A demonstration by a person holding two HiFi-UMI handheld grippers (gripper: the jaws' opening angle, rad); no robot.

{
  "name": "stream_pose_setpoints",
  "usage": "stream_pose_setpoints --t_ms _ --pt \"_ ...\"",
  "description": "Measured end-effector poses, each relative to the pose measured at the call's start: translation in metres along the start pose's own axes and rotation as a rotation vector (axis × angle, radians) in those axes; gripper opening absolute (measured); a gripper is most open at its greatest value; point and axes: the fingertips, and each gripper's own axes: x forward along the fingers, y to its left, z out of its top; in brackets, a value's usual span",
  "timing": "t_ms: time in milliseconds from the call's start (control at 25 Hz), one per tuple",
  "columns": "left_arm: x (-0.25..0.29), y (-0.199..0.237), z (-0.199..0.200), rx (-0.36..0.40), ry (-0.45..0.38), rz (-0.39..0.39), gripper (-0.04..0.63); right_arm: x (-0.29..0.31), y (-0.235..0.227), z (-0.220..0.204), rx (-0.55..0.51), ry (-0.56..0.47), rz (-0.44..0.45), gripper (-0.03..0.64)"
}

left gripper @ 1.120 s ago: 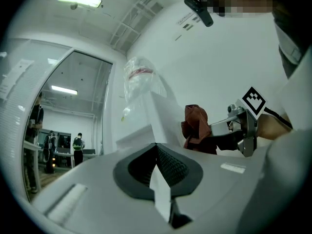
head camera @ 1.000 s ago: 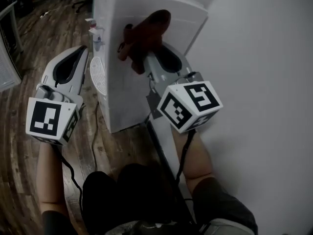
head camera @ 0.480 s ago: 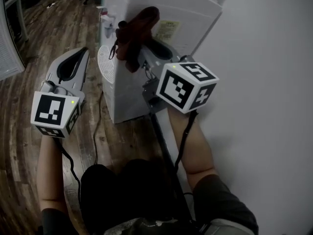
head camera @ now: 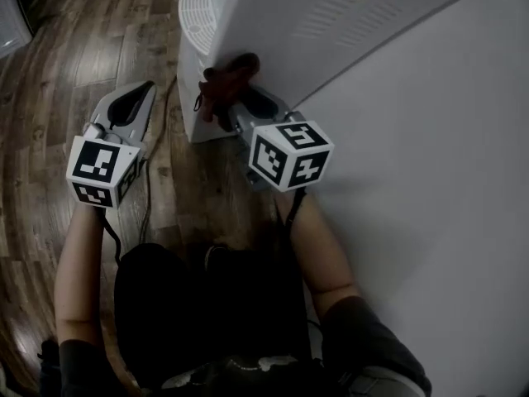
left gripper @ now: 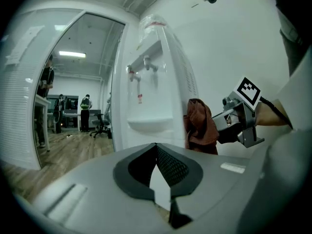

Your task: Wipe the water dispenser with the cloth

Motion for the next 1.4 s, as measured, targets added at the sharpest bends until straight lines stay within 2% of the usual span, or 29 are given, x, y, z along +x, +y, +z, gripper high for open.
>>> stream_pose_setpoints --t_ms 160,280,400,520,640,760,880,1040,1240,1400 --pt "-0.005 -0.004 -0.07 -0.052 0.074 0.005 0.018 0.021 -0.012 -0.096 0.029 0.151 -0.039 0.06" --pt "0.0 -0.005 -0.105 -0.076 0.103 0.011 0.02 0.045 -0.022 -0.155 0.014 0.224 -0.033 0.06" --pt "0.006 -0.005 -0.139 -0.124 0.168 0.018 0.018 0.067 -0.029 -0.21 0.021 0.317 -0.027 0.06" --pt "0.006 -0.01 -0.165 -0.153 0.211 0.015 0.018 0.08 -0.038 -0.258 0.051 0.406 -0.05 0.06" --pt "0.002 -0.022 -0.184 -0.143 0.236 -0.005 0.019 0.086 -0.047 -0.299 0.059 0.482 -0.055 0.06" --pt "0.001 -0.029 -0.194 -0.126 0.245 -0.019 0.019 0.085 -0.055 -0.32 0.03 0.526 -0.047 0.06" --pt "0.001 -0.02 -0.193 -0.123 0.24 0.01 0.019 0.078 -0.054 -0.318 0.061 0.515 -0.035 0.06" --pt "-0.001 -0.004 -0.171 -0.108 0.211 0.06 0.018 0.056 -0.045 -0.292 0.081 0.459 -0.013 0.06" --pt "-0.017 0.016 -0.1 -0.099 0.157 0.136 0.019 0.018 -0.027 -0.217 0.066 0.412 0.021 0.06" --pt "-0.032 0.013 -0.027 -0.093 0.139 0.141 0.018 -0.02 -0.013 -0.142 0.016 0.388 0.028 0.06"
